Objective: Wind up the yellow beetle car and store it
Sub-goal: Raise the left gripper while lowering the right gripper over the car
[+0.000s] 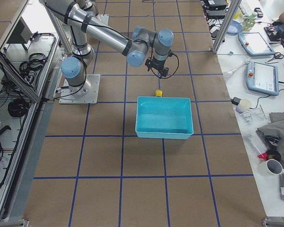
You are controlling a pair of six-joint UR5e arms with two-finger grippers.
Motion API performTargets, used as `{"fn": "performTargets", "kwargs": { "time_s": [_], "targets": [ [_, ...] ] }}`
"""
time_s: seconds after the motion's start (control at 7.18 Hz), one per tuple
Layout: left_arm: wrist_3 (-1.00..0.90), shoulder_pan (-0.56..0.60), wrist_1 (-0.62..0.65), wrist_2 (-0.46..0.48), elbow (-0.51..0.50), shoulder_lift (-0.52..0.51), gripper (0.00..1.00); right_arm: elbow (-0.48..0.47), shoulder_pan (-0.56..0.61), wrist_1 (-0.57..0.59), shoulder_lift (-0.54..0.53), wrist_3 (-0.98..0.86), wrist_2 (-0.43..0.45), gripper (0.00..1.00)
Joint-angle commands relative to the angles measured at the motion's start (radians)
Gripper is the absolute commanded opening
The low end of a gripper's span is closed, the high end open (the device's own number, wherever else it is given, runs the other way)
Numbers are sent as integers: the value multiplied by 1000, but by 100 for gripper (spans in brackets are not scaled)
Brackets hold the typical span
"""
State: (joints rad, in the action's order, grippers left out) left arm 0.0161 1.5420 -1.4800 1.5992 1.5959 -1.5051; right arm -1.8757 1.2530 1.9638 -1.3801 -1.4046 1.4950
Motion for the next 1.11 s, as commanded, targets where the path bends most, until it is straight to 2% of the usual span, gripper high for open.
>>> {"fn": "performTargets", "kwargs": {
  "time_s": [0.0, 0.14, 0.42, 0.97],
  "targets": [
    [1, -9, -9, -1, -16, -15, 100, -46, -55, 191, 79, -299, -1, 100],
    [1, -13, -70, 11, -48, -41, 100, -43, -64, 242, 90, -359, 7, 100],
    [48, -13, -92, -21, -105, -82, 100, -49, -84, 297, 134, -413, 7, 100],
    [47, -10, -92, -16, -108, -81, 100, -77, -84, 313, 154, -402, 36, 100]
  ]
}}
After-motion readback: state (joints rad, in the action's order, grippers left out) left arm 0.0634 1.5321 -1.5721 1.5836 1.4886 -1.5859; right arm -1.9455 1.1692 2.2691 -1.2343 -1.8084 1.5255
